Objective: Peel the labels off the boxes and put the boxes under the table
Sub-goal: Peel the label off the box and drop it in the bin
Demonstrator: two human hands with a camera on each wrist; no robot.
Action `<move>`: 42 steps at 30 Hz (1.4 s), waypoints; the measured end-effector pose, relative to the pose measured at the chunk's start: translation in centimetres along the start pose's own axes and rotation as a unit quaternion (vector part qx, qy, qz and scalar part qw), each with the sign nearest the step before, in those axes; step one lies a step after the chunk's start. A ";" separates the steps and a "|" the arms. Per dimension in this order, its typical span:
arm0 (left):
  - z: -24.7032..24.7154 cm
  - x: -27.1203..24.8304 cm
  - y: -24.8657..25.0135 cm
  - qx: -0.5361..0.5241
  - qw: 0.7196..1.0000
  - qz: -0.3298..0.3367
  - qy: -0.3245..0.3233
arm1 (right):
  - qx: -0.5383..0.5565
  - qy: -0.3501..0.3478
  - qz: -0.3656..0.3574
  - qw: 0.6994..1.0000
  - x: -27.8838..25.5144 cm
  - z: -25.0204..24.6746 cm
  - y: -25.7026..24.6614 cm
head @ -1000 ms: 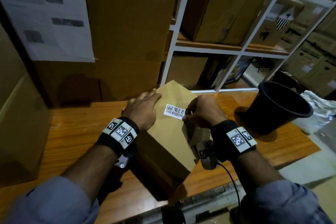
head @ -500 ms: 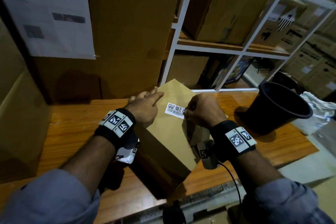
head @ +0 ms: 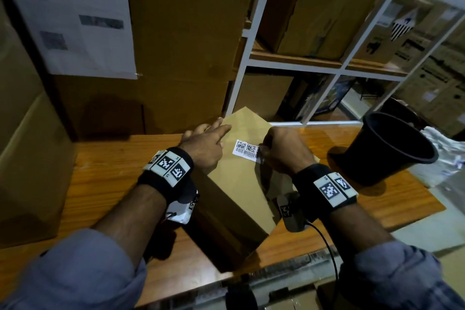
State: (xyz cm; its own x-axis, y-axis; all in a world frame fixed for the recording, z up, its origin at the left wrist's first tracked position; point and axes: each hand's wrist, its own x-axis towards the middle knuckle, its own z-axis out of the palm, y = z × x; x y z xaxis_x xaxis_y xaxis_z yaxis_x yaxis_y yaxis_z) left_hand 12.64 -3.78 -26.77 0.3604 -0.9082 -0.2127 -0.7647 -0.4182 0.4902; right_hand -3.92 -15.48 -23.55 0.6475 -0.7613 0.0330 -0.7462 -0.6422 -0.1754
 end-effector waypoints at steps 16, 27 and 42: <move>0.1 0.1 0.2 0.013 1.000 -0.011 -0.005 | 0.001 0.009 -0.024 1.000 -1.0 0.3 0.9; 0.0 0.1 0.1 0.014 1.000 -0.007 -0.010 | -0.032 -0.022 -0.034 0.999 -1.1 -0.4 0.7; 0.1 0.3 -0.2 0.023 1.000 0.000 -0.003 | 0.004 -0.020 -0.018 1.000 -0.9 -0.2 1.0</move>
State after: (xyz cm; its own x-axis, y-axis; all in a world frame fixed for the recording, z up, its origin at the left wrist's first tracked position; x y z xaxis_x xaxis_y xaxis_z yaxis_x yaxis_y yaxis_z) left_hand 12.82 -3.96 -26.98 0.3571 -0.9081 -0.2188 -0.7883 -0.4186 0.4509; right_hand -5.30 -15.46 -23.57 0.6791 -0.7340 0.0009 -0.7217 -0.6679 -0.1817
